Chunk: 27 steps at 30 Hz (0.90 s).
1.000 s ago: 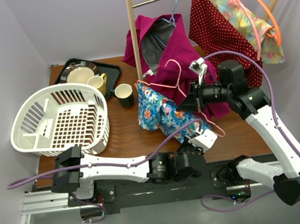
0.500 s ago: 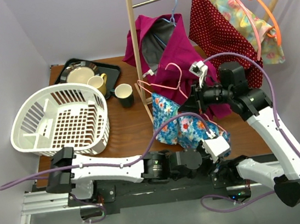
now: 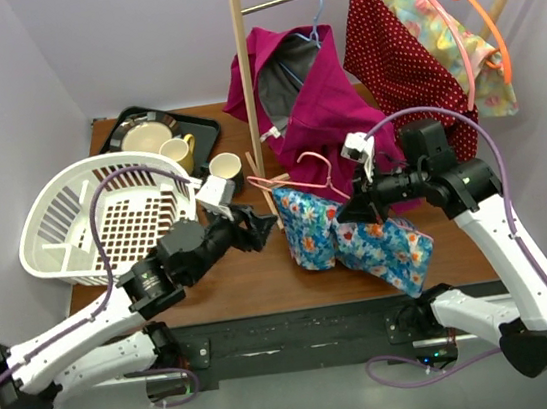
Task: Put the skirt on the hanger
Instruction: Place skirt on hanger
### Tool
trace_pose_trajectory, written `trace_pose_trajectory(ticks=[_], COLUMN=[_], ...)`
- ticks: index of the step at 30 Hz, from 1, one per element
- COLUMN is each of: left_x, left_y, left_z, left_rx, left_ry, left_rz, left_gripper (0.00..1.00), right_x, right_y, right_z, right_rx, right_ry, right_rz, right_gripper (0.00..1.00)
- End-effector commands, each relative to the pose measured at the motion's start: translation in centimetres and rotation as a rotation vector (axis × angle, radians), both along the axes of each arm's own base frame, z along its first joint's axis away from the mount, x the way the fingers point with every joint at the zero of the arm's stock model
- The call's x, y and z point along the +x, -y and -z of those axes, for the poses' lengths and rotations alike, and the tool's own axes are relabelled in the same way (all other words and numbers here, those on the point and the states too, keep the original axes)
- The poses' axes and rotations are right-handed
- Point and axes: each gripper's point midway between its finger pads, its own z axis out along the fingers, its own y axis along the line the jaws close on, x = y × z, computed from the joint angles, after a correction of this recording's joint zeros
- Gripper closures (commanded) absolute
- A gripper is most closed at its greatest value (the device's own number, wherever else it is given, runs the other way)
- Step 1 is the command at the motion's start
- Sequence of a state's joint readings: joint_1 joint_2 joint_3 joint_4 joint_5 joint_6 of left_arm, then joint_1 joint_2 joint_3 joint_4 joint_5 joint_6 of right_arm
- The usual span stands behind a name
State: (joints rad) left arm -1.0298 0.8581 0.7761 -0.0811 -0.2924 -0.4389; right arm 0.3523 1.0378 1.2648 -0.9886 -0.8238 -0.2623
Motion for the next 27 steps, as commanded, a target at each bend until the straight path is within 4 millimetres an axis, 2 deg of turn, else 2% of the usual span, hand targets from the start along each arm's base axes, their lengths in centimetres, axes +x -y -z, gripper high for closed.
trace_pose_trajectory(ticks=[1,2,3,5,6,7,9,11,13,15,19,21,22,24,25,26,27], left_x=[-0.9,-1.4,-1.4,-1.6,-1.5,-1.3,-0.6,-0.2,0.1,0.7,2.3,2.6,2.7,2.6,2.5,2.5,2.5], left_y=[1.0,1.8,2.3,3.2,3.6,3.8,4.2,4.7,5.6,6.4,6.8,6.9,7.0,6.9,6.9,6.8,6.7], left_z=[4.6,4.0,5.0,4.8,5.8,6.0,6.7,6.1,6.5,7.2,8.2,8.2,7.7,7.4,7.2,6.8,6.8], left_rx=[-0.028,-0.063,-0.053,-0.087,-0.079,-0.082,-0.063,-0.093,-0.087,-0.060,-0.037,-0.041,-0.055,-0.068,-0.071,-0.077,-0.076], left_ry=[-0.085,-0.064,-0.081,-0.083,-0.105,-0.110,-0.114,-0.094,-0.099,-0.112,-0.136,-0.125,-0.110,-0.097,-0.089,-0.080,-0.079], left_rz=[0.182,0.234,0.249,0.286,0.290,0.278,0.243,0.234,0.232,0.207,0.124,0.111,0.117,0.121,0.125,0.130,0.128], left_gripper=[0.31,0.27,0.25,0.22,0.17,0.16,0.15,0.15,0.15,0.14,0.17,0.27,0.43,0.60,0.74,0.81,0.93], right_x=[-0.5,-0.5,-0.5,-0.4,-0.3,-0.3,-0.3,-0.3,-0.2,-0.3,-0.5,-0.7,-0.7,-1.0,-1.0,-1.0,-1.1], right_y=[-0.7,-0.8,-0.8,-0.9,-0.9,-1.0,-1.1,-1.2,-1.4,-1.5,-1.7,-1.6,-1.6,-1.5,-1.5,-1.5,-1.5], right_z=[-2.0,-2.0,-2.0,-2.1,-2.0,-2.1,-2.0,-2.0,-2.0,-2.1,-2.4,-2.4,-2.5,-2.5,-2.5,-2.5,-2.5], right_rx=[0.056,0.058,0.058,0.063,0.063,0.070,0.074,0.082,0.086,0.095,0.107,0.108,0.109,0.112,0.112,0.110,0.112], right_ry=[0.051,0.048,0.046,0.038,0.034,0.029,0.017,0.007,-0.002,-0.010,-0.019,-0.019,-0.018,-0.014,-0.014,-0.011,-0.011], right_rz=[-0.073,-0.074,-0.073,-0.068,-0.065,-0.066,-0.069,-0.070,-0.073,-0.081,-0.088,-0.089,-0.088,-0.092,-0.093,-0.091,-0.093], right_gripper=[1.00,1.00,1.00,1.00,1.00,1.00,1.00,1.00,1.00,1.00,1.00,1.00,1.00,1.00,1.00,1.00,1.00])
